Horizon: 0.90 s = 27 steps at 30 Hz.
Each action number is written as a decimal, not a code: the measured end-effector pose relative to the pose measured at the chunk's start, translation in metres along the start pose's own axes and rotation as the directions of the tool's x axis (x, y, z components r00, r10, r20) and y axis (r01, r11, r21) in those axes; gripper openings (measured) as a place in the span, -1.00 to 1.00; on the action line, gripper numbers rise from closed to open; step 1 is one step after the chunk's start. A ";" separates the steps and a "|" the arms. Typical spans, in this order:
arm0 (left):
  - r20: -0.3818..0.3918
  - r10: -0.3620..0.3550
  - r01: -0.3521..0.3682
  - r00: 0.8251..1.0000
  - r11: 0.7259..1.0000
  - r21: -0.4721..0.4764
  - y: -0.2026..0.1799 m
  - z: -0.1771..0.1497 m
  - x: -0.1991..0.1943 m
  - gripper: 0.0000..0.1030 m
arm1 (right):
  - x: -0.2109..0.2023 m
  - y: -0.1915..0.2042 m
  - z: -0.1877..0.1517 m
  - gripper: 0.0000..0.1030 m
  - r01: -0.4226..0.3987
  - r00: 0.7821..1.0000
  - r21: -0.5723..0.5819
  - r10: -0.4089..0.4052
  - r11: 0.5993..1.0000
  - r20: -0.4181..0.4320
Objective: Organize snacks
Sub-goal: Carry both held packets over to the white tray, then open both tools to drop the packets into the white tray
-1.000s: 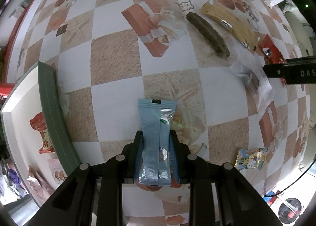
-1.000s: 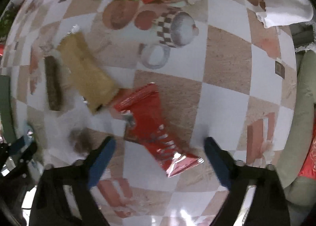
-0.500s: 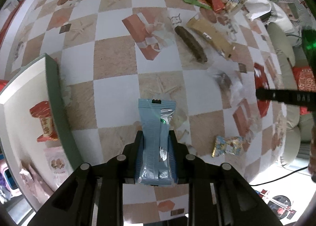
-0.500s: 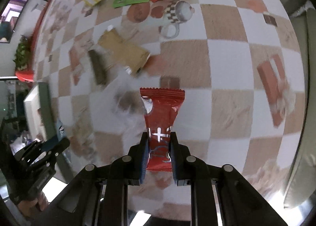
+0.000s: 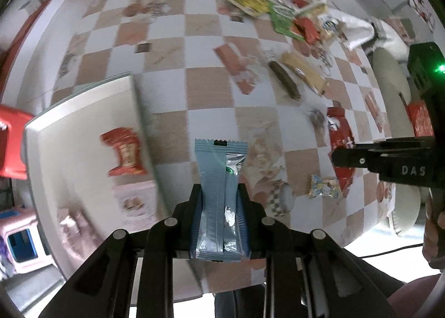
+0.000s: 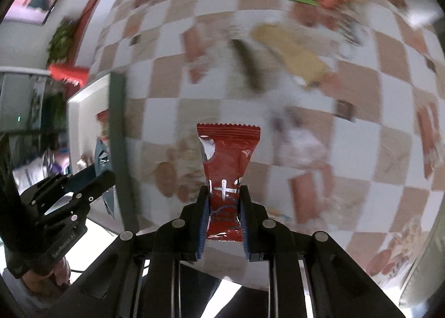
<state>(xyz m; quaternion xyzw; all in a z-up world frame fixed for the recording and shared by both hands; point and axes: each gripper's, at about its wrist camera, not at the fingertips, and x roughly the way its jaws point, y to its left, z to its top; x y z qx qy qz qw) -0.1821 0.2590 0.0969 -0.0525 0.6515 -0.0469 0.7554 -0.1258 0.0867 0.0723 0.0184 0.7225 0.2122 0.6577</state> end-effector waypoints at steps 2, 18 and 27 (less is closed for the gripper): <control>0.012 0.009 -0.009 1.000 0.999 -0.033 0.013 -0.005 -0.005 -0.50 | 0.003 0.015 0.004 -0.59 -0.002 1.000 -0.038 0.002 0.999 -0.007; 0.032 0.110 -0.097 0.993 0.952 -0.292 0.130 -0.042 -0.016 -0.50 | 0.046 0.167 0.037 -0.59 -0.022 0.997 -0.311 -0.002 0.950 -0.076; -0.009 0.108 -0.104 0.994 0.936 -0.335 0.158 -0.056 -0.001 -0.50 | 0.080 0.223 0.047 -0.59 -0.036 0.991 -0.385 -0.016 0.922 -0.131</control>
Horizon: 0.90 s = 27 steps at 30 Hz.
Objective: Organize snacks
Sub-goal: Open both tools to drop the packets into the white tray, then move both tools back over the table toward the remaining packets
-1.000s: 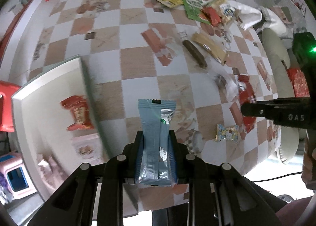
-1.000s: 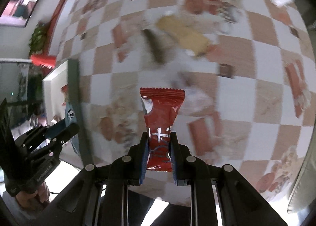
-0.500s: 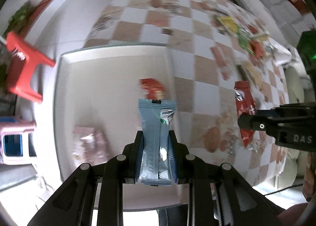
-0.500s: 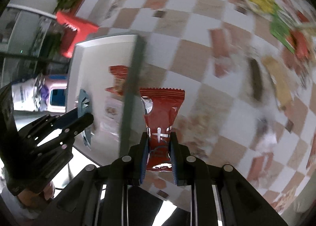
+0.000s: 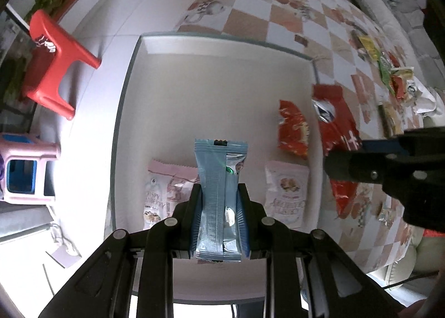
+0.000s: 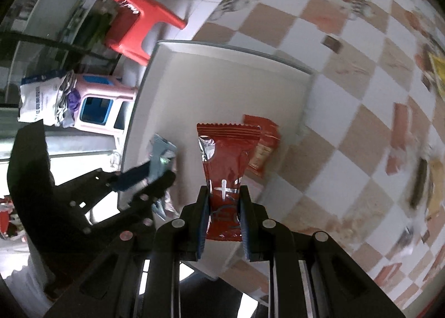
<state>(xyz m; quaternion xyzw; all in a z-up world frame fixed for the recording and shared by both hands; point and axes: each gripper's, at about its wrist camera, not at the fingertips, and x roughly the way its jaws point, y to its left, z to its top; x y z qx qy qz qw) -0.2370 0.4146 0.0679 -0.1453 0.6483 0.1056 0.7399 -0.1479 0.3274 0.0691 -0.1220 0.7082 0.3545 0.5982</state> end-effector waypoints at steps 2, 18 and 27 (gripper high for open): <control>-0.009 0.000 0.000 1.000 1.000 -0.003 0.003 -0.001 0.004 -0.50 | 0.004 0.002 0.003 -0.59 -0.002 1.000 0.001 0.002 1.000 -0.009; -0.031 0.026 -0.027 0.999 0.999 -0.025 0.006 -0.003 0.014 0.57 | 0.012 -0.001 0.008 0.37 -0.005 1.000 0.031 0.005 0.999 -0.022; -0.034 0.055 -0.055 0.998 0.998 0.016 -0.003 -0.003 0.011 0.58 | -0.004 -0.043 -0.014 1.00 0.062 0.998 0.106 -0.064 0.992 0.010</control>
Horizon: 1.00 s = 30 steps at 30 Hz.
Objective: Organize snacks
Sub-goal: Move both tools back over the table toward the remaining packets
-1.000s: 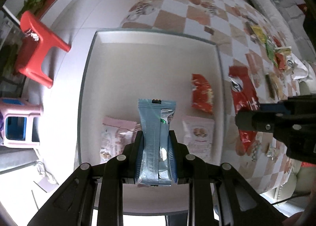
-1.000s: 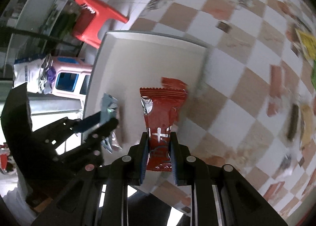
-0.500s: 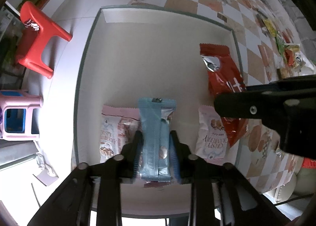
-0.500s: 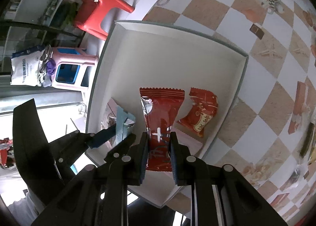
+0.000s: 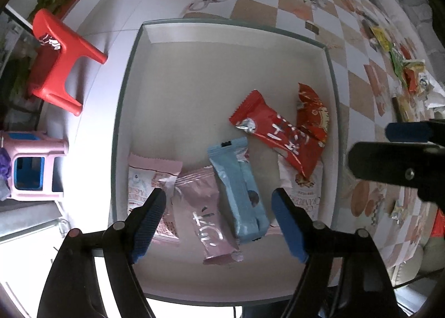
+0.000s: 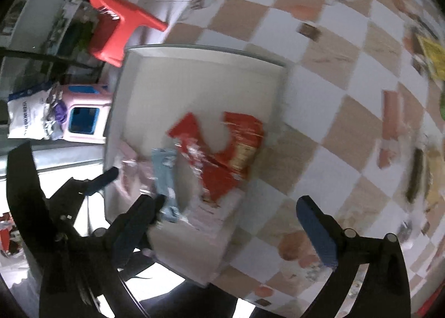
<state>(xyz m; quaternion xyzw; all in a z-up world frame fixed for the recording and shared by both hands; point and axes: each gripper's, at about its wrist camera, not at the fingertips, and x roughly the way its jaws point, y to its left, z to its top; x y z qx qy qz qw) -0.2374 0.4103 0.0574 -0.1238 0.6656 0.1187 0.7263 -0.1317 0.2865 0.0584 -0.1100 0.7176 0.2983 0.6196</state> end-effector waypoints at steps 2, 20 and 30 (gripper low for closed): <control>-0.006 0.003 -0.003 1.000 1.000 0.014 -0.006 0.000 0.000 0.58 | -0.004 -0.015 -0.007 1.00 0.009 1.000 0.025 -0.009 1.000 0.003; 0.000 -0.043 0.041 0.999 0.959 0.280 -0.103 -0.004 -0.020 0.58 | -0.031 -0.227 -0.152 1.00 0.062 0.998 0.578 -0.068 0.814 -0.010; -0.103 -0.102 0.135 0.990 0.904 0.406 -0.171 -0.004 -0.008 0.58 | -0.012 -0.237 -0.195 1.00 0.076 0.997 0.580 -0.049 0.811 -0.063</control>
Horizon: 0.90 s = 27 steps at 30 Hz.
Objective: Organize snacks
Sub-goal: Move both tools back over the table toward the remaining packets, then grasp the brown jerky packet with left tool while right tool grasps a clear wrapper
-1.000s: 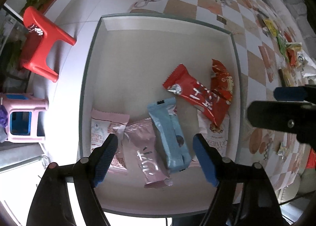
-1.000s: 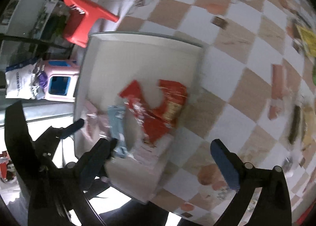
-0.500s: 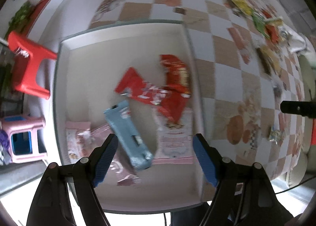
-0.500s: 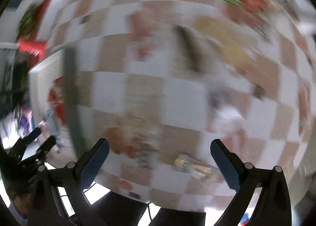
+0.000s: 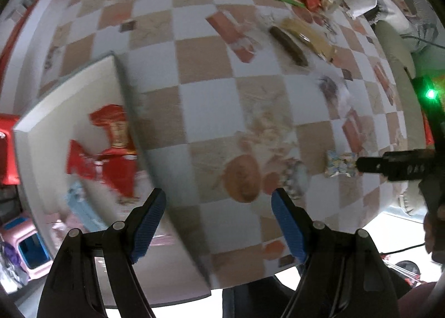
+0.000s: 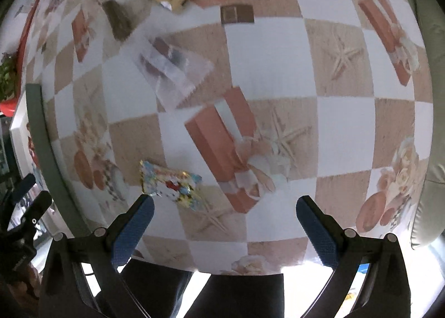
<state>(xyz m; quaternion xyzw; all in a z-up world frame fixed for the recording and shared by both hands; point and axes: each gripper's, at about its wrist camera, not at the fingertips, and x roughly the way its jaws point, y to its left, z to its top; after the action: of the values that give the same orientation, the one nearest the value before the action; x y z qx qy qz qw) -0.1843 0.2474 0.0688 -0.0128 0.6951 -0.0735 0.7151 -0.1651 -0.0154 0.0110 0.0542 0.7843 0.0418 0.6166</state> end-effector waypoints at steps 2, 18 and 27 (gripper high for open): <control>-0.017 -0.005 0.004 1.000 1.000 -0.018 -0.002 0.006 0.004 0.58 | 0.000 0.001 0.000 1.00 0.009 1.000 -0.017 -0.009 1.000 0.006; 0.003 0.008 -0.007 1.000 0.980 -0.200 0.003 0.081 0.007 0.58 | -0.006 0.084 0.080 1.00 0.114 0.988 -0.281 -0.080 0.953 0.129; -0.013 0.003 -0.006 1.000 0.976 -0.218 -0.008 0.099 0.019 0.58 | -0.009 0.104 0.085 -0.37 0.190 0.975 -0.374 -0.131 0.908 0.179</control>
<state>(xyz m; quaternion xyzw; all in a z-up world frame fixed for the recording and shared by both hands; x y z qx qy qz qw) -0.0858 0.2283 0.0542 -0.0891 0.7036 0.0048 0.7050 -0.0767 0.0866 0.0131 -0.1310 0.7136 0.1413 0.6736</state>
